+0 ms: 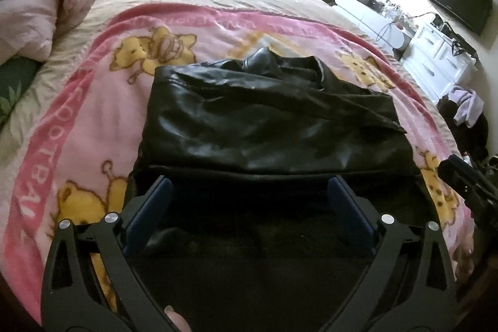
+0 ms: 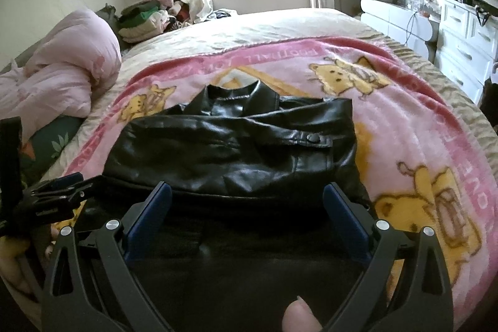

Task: Fold large clothes
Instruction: 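Open both grippers and release the folded jacket hem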

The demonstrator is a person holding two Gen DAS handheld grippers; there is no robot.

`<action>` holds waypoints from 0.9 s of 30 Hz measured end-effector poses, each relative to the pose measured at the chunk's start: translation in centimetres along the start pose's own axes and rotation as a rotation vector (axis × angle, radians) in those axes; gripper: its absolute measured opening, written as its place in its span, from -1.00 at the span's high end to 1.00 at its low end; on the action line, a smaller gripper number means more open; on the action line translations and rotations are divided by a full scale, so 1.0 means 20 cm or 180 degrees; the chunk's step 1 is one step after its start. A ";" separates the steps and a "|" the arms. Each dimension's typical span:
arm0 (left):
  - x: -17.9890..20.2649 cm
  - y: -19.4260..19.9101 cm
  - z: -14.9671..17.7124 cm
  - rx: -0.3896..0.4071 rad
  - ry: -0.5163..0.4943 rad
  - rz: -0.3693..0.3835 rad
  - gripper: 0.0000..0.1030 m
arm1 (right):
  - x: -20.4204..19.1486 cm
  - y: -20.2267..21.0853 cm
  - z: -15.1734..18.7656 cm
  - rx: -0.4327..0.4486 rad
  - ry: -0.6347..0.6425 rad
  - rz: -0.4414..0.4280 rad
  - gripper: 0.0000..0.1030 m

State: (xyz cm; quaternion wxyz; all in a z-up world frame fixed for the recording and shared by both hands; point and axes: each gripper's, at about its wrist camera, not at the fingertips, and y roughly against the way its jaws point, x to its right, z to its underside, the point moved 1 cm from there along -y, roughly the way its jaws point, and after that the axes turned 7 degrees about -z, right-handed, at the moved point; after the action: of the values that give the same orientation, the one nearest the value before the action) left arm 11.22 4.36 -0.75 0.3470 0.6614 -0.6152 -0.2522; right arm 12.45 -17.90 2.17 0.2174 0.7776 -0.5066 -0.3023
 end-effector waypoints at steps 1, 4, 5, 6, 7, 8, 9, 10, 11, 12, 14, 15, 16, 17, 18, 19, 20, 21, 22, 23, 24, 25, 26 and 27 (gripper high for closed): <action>0.00 0.01 0.00 0.0015 -0.0006 -0.0002 -0.82 | -0.01 0.01 0.00 0.0012 0.0005 0.0003 -0.89; 0.02 0.06 0.01 0.0053 -0.0045 0.0005 -0.82 | -0.02 0.06 0.00 0.0039 0.0024 -0.0002 -0.91; 0.02 0.09 0.01 0.0068 -0.0065 0.0001 -0.82 | -0.03 0.08 0.00 0.0058 0.0037 -0.0006 -0.91; 0.03 0.10 0.02 0.0077 -0.0080 -0.0002 -0.82 | -0.03 0.10 0.00 0.0078 0.0045 -0.0007 -0.91; 0.03 0.12 0.02 0.0092 -0.0097 -0.0005 -0.82 | -0.04 0.11 0.00 0.0093 0.0046 -0.0015 -0.91; 0.04 0.13 0.03 0.0100 -0.0103 -0.0006 -0.82 | -0.04 0.13 0.00 0.0100 0.0041 -0.0030 -0.91; 0.04 0.14 0.03 0.0107 -0.0106 -0.0008 -0.82 | -0.04 0.14 0.00 0.0105 0.0035 -0.0041 -0.91; 0.04 0.16 0.04 0.0117 -0.0106 -0.0012 -0.82 | -0.04 0.16 0.01 0.0112 0.0033 -0.0059 -0.91; 0.04 0.17 0.05 0.0130 -0.0101 -0.0017 -0.82 | -0.04 0.17 0.01 0.0123 0.0035 -0.0063 -0.91; 0.03 0.19 0.06 0.0141 -0.0098 -0.0017 -0.82 | -0.04 0.19 0.02 0.0130 0.0039 -0.0056 -0.91; 0.02 0.21 0.08 0.0152 -0.0089 -0.0031 -0.82 | -0.04 0.21 0.03 0.0141 0.0048 -0.0053 -0.91; 0.02 0.22 0.09 0.0156 -0.0086 -0.0038 -0.82 | -0.04 0.23 0.04 0.0147 0.0045 -0.0060 -0.91; 0.02 0.22 0.09 0.0155 -0.0084 -0.0046 -0.82 | -0.04 0.24 0.04 0.0153 0.0045 -0.0062 -0.91; 0.01 0.23 0.11 0.0153 -0.0077 -0.0061 -0.82 | -0.04 0.25 0.05 0.0159 0.0047 -0.0063 -0.91; 0.01 0.24 0.12 0.0155 -0.0077 -0.0072 -0.82 | -0.04 0.26 0.05 0.0171 0.0042 -0.0059 -0.91; 0.01 0.24 0.12 0.0152 -0.0077 -0.0081 -0.82 | -0.04 0.27 0.06 0.0184 0.0033 -0.0058 -0.91; 0.00 0.25 0.14 0.0147 -0.0073 -0.0096 -0.82 | -0.04 0.28 0.07 0.0190 0.0024 -0.0062 -0.91; 0.00 0.25 0.15 0.0138 -0.0070 -0.0105 -0.82 | -0.03 0.29 0.08 0.0194 0.0015 -0.0069 -0.91; -0.01 0.25 0.16 0.0134 -0.0070 -0.0108 -0.82 | -0.03 0.30 0.09 0.0193 0.0005 -0.0084 -0.91; -0.01 0.26 0.17 0.0135 -0.0071 -0.0117 -0.82 | -0.02 0.31 0.09 0.0190 0.0000 -0.0090 -0.91; -0.01 0.26 0.17 0.0135 -0.0079 -0.0134 -0.82 | -0.02 0.31 0.10 0.0185 -0.0003 -0.0092 -0.91; -0.01 0.26 0.19 0.0127 -0.0095 -0.0154 -0.82 | -0.02 0.32 0.11 0.0177 0.0005 -0.0090 -0.91; -0.01 0.26 0.19 0.0121 -0.0105 -0.0162 -0.82 | -0.01 0.33 0.12 0.0169 0.0011 -0.0087 -0.91; -0.01 0.27 0.21 0.0114 -0.0123 -0.0178 -0.82 | -0.01 0.34 0.13 0.0162 0.0017 -0.0071 -0.91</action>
State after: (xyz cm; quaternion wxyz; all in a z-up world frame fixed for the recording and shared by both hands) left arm 4.63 3.89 0.69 0.3160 0.6795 -0.6075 -0.2635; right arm 6.14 -20.44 4.66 0.1955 0.7893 -0.5049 -0.2896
